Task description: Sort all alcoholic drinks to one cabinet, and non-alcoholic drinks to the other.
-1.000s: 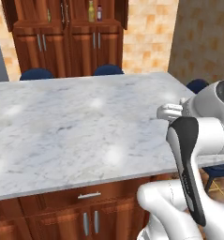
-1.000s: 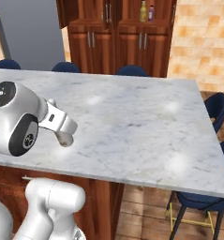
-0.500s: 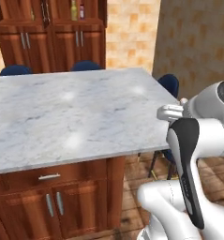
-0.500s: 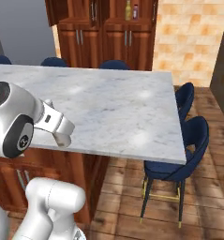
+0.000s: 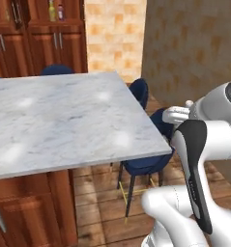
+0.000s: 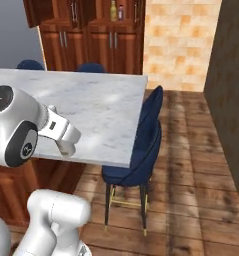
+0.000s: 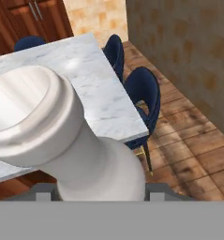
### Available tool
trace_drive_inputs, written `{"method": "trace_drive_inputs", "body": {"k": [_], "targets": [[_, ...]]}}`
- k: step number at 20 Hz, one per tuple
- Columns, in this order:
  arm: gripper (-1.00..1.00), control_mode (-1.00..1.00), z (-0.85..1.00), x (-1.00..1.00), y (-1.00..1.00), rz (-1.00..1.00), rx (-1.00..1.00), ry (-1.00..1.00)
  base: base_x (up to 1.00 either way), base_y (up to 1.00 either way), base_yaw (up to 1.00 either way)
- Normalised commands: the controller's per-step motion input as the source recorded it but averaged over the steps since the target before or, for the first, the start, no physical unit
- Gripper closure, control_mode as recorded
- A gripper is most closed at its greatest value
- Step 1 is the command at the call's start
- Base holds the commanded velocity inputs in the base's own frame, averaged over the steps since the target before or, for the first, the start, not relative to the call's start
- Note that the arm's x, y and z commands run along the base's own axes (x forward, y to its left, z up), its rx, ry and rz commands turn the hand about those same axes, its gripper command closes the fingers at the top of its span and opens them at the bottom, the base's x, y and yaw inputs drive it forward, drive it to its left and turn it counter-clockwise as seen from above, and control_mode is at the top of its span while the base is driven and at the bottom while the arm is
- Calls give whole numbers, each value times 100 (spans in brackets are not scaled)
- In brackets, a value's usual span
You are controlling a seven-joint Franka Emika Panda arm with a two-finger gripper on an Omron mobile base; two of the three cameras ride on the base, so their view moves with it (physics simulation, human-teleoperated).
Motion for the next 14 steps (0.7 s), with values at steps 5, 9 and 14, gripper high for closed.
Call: {"method": "trace_drive_inputs", "body": {"k": [5, 9, 14], "targets": [[100, 100, 0, 0, 0, 0, 0, 0, 32, -100, 0], [100, 100, 0, 0, 0, 0, 0, 0, 43, -100, 0], [100, 100, 0, 0, 0, 0, 0, 0, 66, -100, 0]]}}
